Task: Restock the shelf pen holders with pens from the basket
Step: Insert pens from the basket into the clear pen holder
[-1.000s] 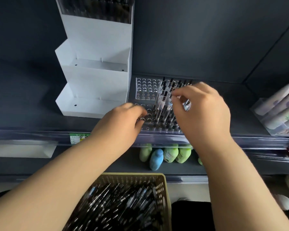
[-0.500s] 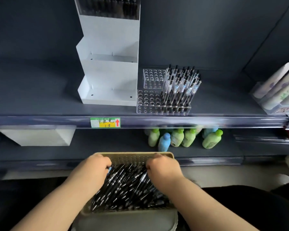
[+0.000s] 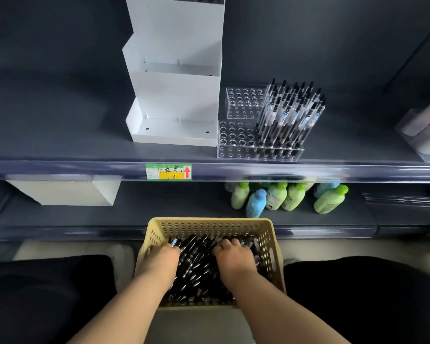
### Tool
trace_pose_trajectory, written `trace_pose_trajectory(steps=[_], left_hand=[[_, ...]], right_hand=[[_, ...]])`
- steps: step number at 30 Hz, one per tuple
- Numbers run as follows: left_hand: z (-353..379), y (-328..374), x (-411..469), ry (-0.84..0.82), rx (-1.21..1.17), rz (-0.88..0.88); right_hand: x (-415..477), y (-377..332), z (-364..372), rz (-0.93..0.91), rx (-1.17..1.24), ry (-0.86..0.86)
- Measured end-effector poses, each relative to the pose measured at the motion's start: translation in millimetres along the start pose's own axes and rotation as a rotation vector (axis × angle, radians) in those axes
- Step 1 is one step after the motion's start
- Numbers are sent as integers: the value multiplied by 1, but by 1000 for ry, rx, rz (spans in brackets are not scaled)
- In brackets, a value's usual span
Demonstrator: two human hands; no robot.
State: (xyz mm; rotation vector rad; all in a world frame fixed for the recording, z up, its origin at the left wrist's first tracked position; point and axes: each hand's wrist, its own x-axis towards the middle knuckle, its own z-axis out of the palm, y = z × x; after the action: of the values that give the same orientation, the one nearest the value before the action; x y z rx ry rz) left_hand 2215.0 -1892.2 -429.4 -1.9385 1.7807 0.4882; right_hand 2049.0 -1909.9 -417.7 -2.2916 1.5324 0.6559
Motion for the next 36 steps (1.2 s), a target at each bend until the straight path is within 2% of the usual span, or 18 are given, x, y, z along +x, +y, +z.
trace_pose_trajectory(steps=[5,9,11,14,18,23,29,36], left_hand=[[0,4,1,18,-75,-9],[0,0,1,41,-358,-36],[-4,0,-1,-3,-418,-71],[-11,2,-7,-69,-350,-110],[-13,6,-10,25,-327,-105],[-27,3,-14,56,-478,-141],[-70,-3,-32,315,-721,40],[-153,0,-63,534,-987,243]], right_hand=[[6,4,-2,25,-110,-9],[4,9,-5,29,-133,32],[1,13,-9,29,-125,55],[-4,22,-15,25,3,59],[-14,31,-25,90,446,43],[-28,36,-51,91,863,210],[-42,34,-91,17,1066,378],[-60,42,-176,-182,1227,828]])
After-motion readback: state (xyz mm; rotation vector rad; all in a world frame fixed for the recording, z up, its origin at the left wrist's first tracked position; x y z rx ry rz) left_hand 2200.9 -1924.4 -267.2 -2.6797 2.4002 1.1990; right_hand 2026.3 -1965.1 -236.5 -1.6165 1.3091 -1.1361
